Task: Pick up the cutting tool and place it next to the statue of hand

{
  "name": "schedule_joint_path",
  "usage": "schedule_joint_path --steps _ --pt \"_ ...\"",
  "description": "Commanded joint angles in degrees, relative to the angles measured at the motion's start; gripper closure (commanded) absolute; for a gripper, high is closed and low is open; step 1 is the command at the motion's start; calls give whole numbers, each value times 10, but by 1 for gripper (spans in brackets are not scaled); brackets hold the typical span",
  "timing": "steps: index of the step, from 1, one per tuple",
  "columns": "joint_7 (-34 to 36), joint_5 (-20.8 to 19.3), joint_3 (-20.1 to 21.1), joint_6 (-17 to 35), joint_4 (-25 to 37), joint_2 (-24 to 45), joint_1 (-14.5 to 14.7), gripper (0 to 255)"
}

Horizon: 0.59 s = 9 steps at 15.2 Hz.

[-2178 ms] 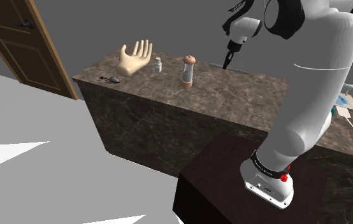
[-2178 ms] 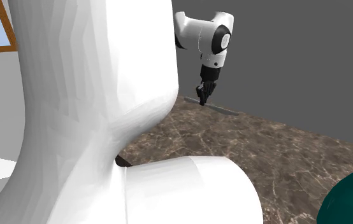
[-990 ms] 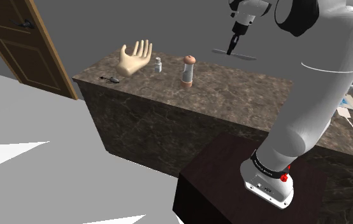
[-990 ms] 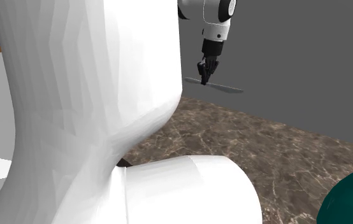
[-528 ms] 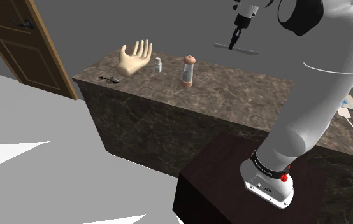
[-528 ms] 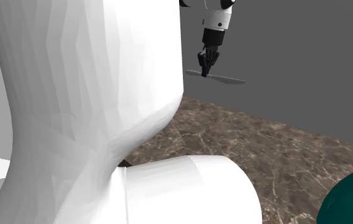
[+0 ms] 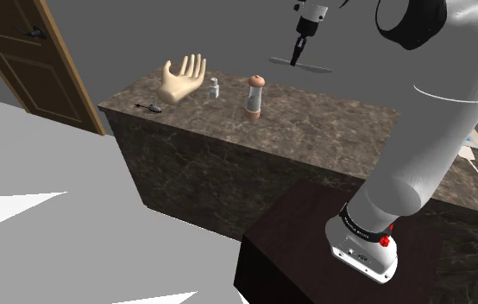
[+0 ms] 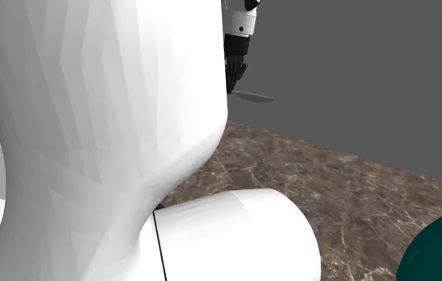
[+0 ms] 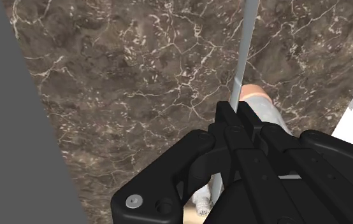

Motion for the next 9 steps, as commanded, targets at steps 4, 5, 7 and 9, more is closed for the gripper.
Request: schedule_joint_path --steps 4,5,7,9 --pt "64 -1 24 7 11 8 38 255" --pt "76 -1 29 8 15 12 45 255" --pt "99 1 39 9 26 20 58 255" --pt "121 3 48 8 40 31 70 255"
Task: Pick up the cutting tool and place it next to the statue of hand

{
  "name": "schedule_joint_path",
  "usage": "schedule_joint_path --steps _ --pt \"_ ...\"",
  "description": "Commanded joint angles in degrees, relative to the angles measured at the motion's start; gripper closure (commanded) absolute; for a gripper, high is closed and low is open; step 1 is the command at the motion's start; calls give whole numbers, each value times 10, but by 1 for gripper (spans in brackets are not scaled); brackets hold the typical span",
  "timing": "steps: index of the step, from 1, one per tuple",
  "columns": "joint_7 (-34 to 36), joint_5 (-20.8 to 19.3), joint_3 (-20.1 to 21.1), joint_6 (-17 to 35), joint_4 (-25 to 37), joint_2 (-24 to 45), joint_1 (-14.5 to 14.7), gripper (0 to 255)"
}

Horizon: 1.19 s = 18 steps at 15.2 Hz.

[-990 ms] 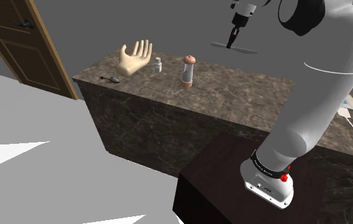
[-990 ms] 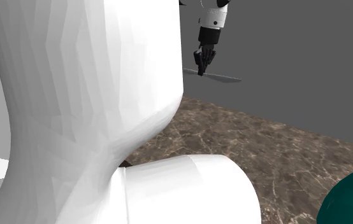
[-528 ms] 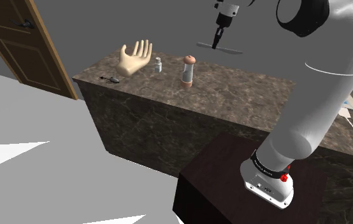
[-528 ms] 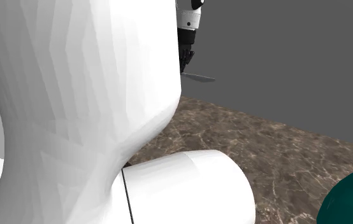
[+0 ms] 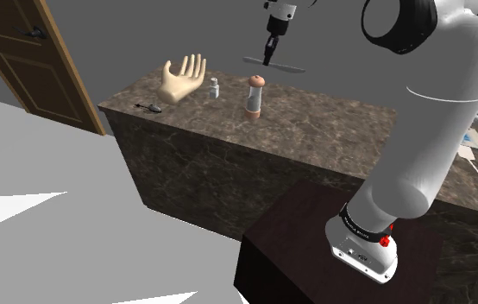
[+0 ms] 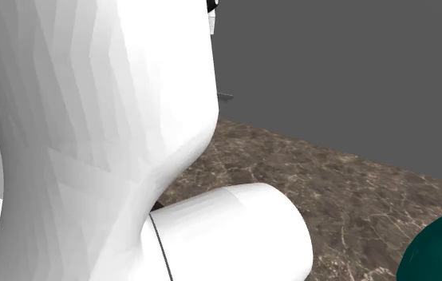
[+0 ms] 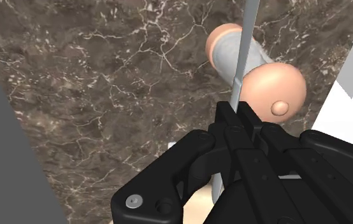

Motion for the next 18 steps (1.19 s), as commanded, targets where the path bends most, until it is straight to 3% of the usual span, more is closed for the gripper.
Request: schedule_joint_path --steps 1,11,18 --pt "23 2 9 0 12 10 13 255" --pt "127 24 51 -27 142 103 58 255" --pt "200 44 78 -80 312 213 68 255"
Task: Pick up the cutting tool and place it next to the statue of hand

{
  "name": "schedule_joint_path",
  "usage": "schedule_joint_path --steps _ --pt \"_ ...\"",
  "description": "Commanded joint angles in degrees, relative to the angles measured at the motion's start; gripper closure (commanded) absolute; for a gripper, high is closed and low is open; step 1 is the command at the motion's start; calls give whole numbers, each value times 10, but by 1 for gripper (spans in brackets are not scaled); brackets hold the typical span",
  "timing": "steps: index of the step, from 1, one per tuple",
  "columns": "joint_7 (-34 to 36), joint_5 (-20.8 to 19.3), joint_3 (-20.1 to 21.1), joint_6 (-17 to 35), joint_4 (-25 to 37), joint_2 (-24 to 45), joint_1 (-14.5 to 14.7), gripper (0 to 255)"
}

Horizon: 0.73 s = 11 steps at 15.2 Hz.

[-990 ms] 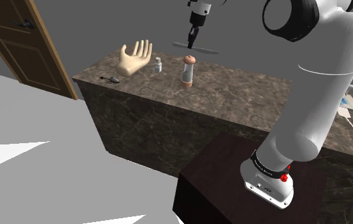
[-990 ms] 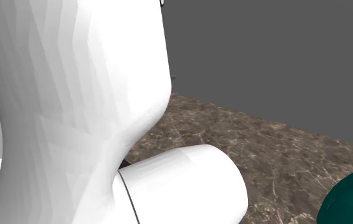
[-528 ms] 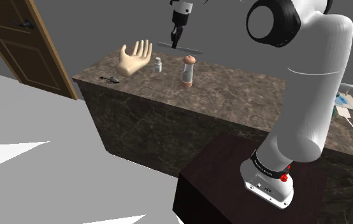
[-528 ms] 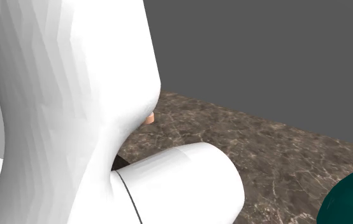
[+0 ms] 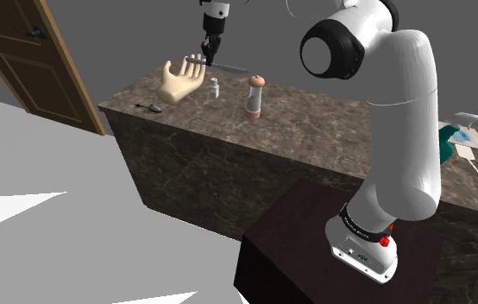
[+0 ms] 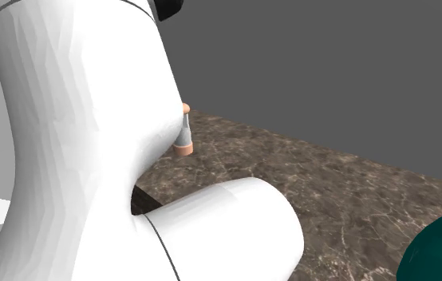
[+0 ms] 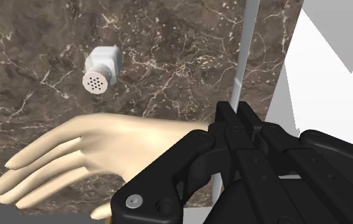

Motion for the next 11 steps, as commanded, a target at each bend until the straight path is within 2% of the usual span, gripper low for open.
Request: schedule_joint_path --steps 1,2,11 --pt "22 7 8 -24 66 39 -2 255" --pt "35 11 13 -40 111 66 -5 255" --pt "21 11 12 38 17 52 13 255"
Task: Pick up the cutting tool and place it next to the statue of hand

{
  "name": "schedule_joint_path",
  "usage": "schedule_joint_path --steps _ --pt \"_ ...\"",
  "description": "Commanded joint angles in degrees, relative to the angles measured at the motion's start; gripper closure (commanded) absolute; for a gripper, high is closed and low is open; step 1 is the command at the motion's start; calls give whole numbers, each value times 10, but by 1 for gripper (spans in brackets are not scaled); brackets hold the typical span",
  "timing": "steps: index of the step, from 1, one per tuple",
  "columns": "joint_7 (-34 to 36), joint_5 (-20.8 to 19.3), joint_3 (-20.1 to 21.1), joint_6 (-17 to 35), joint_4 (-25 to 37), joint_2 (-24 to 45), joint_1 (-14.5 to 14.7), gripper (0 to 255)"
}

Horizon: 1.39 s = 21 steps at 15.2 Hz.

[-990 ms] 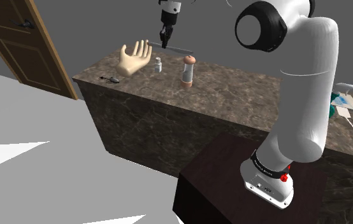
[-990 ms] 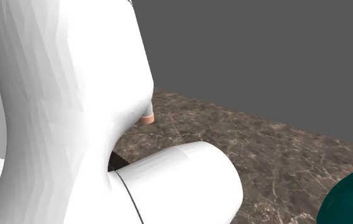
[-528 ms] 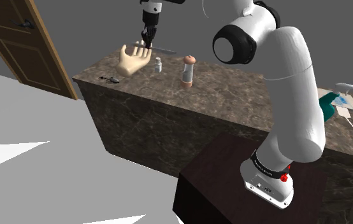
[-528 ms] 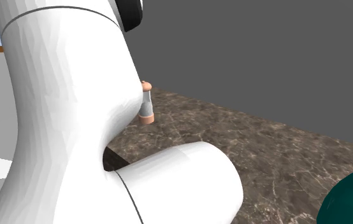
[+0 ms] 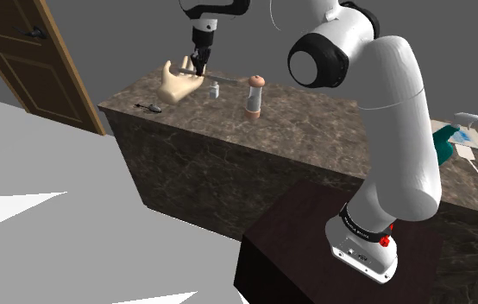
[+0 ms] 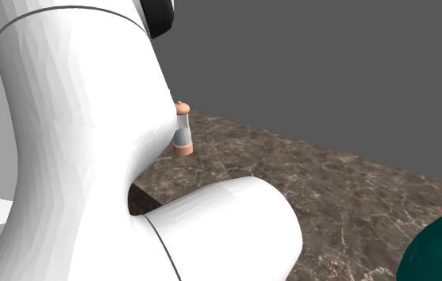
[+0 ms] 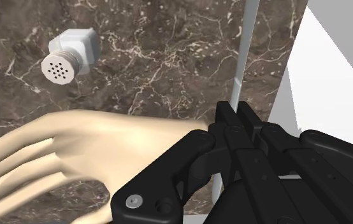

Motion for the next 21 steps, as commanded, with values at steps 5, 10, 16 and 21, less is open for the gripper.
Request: schedule_joint_path --steps 5,10,16,21 --pt "-8 3 1 45 -46 1 7 255" --pt "-15 8 4 80 -77 6 10 255" --pt "-24 14 8 118 -106 16 13 255" --pt "-31 21 12 148 -125 28 13 255"
